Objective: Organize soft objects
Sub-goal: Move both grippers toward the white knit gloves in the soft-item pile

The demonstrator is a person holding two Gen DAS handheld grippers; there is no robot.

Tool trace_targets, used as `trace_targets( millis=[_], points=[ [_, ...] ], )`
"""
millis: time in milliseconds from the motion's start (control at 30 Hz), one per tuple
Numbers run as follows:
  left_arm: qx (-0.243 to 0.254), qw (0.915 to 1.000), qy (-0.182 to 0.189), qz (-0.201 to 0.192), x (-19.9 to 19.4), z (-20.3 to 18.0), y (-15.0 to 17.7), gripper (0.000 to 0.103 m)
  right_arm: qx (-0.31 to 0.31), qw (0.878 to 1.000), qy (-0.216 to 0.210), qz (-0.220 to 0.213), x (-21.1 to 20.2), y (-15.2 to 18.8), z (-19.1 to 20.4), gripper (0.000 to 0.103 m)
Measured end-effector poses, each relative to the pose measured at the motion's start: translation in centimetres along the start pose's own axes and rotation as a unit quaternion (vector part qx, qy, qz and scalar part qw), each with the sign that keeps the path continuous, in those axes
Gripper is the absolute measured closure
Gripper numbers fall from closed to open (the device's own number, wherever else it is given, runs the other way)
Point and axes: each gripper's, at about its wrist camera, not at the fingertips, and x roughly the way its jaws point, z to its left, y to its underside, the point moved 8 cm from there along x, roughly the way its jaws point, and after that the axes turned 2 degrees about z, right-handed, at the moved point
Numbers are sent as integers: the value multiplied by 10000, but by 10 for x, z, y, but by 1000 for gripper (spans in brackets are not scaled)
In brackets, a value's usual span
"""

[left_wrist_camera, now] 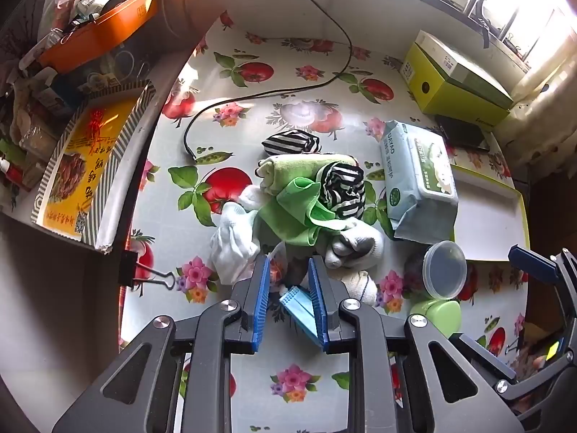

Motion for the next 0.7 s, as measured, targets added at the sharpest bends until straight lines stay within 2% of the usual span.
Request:
trace_targets(
  millis=[300,700],
  points=[
    [19,10000,-75,-2,2,2,0,80,-43,10000,-31,-39,1,-2,2,0],
    [-68,10000,12,67,2,4,4,80,-1,10000,-61,-38,-1,-3,0,0]
  ],
)
